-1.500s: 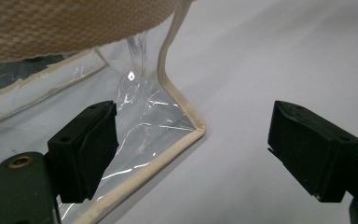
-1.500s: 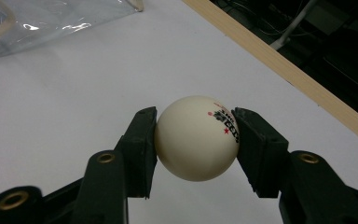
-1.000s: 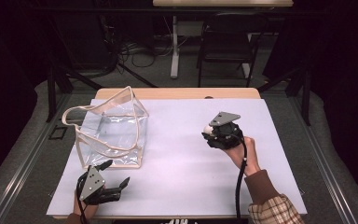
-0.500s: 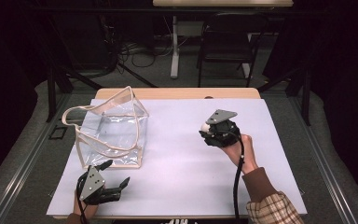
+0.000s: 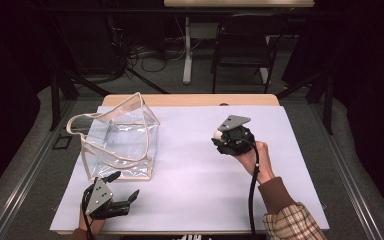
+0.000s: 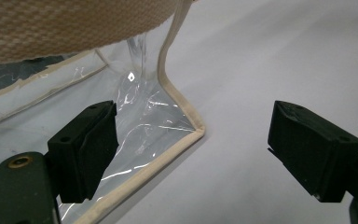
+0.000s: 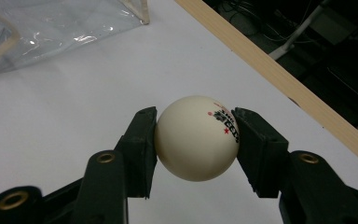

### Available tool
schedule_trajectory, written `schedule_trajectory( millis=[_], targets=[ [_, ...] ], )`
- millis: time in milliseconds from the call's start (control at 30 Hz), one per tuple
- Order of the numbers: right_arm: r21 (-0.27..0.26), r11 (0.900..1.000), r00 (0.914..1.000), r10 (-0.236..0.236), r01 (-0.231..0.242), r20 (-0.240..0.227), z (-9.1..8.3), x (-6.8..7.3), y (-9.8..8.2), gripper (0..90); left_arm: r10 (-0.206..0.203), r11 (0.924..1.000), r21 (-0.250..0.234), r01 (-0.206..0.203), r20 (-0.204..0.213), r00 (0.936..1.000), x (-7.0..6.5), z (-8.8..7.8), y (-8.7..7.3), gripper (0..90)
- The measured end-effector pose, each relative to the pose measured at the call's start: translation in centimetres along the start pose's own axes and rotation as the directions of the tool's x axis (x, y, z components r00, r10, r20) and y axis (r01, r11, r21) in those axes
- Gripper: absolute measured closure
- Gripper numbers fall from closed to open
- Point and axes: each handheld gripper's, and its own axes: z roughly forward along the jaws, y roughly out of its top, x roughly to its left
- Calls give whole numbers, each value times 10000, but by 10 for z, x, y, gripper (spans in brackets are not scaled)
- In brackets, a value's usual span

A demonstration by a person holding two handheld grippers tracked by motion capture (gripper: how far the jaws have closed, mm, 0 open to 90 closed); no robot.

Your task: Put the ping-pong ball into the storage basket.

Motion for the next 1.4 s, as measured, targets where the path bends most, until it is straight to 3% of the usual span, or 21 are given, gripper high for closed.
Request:
schedule_trajectory(
  millis=[633,1400],
  targets=[
    [96,9999,9999,-116,116,-18,8,-1,14,510,-36,10000,11,36,-15,10000,0,0,0,160],
    [-302,9995,9999,-8,3,-170,11,-1,40,511,-11,10000,12,11,17,10000,-1,1,0,160]
  ],
)
